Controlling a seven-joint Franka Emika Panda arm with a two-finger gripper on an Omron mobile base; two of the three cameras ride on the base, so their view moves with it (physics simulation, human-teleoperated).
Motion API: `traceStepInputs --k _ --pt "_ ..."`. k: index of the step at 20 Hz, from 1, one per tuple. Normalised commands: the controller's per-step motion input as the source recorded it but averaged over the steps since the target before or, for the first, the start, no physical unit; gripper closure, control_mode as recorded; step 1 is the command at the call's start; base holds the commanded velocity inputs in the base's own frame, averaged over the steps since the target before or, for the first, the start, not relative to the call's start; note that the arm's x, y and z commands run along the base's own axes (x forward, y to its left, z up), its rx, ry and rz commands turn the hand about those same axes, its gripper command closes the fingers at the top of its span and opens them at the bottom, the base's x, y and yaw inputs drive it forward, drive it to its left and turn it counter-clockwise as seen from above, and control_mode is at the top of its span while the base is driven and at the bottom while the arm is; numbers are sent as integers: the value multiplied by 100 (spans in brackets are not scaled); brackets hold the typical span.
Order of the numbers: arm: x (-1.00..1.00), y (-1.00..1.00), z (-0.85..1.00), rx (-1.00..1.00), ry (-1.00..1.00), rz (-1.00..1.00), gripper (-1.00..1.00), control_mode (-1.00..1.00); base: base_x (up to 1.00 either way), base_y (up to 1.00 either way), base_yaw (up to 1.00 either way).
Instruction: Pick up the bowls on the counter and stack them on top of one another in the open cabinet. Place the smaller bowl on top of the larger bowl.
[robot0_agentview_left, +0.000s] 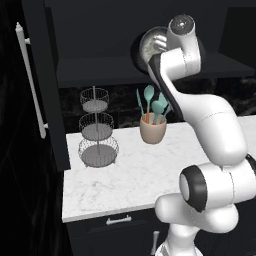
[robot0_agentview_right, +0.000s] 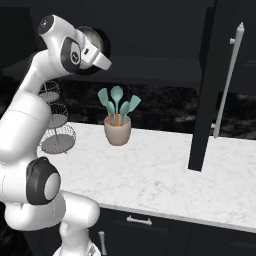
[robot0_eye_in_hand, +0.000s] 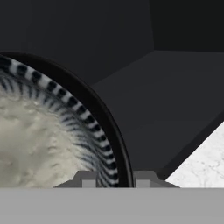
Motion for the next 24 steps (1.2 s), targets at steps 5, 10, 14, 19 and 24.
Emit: traceStepInputs --k 5,10,14,19,24 --pt "29 0 0 0 1 -2 100 -100 0 0 0" --pt "14 0 -13 0 0 -1 100 -100 0 0 0" --pt "15 0 -39 0 0 0 100 -100 0 0 0" --pt "8 0 -25 0 0 -1 100 -100 0 0 0" --pt "0 0 0 0 1 0 -100 -100 0 0 0"
